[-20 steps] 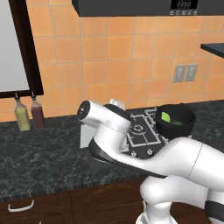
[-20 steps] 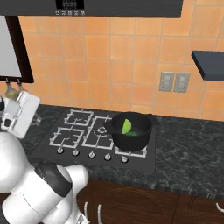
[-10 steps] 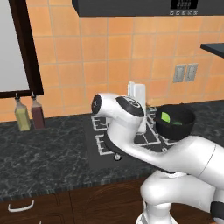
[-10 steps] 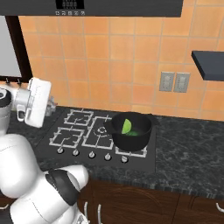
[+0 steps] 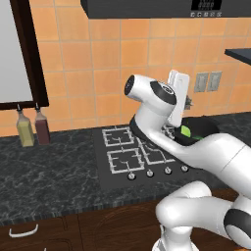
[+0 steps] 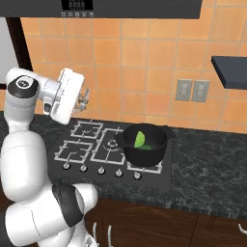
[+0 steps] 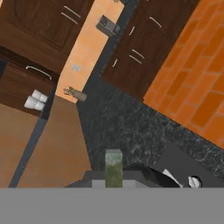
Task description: Put the lemon wedge and broccoli in the pot. Retrieve the spatula and lightly stir the vegetables in the pot.
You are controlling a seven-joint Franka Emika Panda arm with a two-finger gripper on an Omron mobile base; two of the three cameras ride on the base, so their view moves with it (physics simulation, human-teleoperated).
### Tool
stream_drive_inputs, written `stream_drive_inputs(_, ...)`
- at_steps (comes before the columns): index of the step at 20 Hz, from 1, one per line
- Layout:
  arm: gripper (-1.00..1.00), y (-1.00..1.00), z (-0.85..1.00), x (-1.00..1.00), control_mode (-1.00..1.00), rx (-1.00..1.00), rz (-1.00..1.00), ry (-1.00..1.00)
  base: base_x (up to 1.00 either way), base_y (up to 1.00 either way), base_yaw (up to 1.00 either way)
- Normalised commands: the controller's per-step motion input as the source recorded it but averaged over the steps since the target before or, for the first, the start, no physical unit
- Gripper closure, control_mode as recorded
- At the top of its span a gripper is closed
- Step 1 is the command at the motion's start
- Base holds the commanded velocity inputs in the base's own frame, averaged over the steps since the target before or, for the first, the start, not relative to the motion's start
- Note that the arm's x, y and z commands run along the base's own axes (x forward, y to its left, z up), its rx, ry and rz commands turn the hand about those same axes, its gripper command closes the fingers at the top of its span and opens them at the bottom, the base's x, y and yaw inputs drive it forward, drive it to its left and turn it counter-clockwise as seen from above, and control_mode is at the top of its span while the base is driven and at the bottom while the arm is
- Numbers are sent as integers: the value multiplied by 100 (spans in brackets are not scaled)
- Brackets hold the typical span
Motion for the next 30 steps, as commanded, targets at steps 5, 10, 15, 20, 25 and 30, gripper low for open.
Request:
stream_drive_inputs(5,100,-100,71,-6,-100,0,0,48,0,0,0)
stream_drive_inputs(10,100,-100,22,-16,-100,0,0,45,0,0,0)
stream_drive_inputs(15,100,-85,20,-45,-100,0,0,43,0,0,0)
stream_drive_inputs(20,100,-73,23,-21,-100,0,5,38,0,0,0)
stream_drive_inputs(25,100,-29,-10,8,-100,15,27,44,0,0,0)
stream_drive_inputs(30,100,-26,0,13,-100,20,22,31,0,0,0)
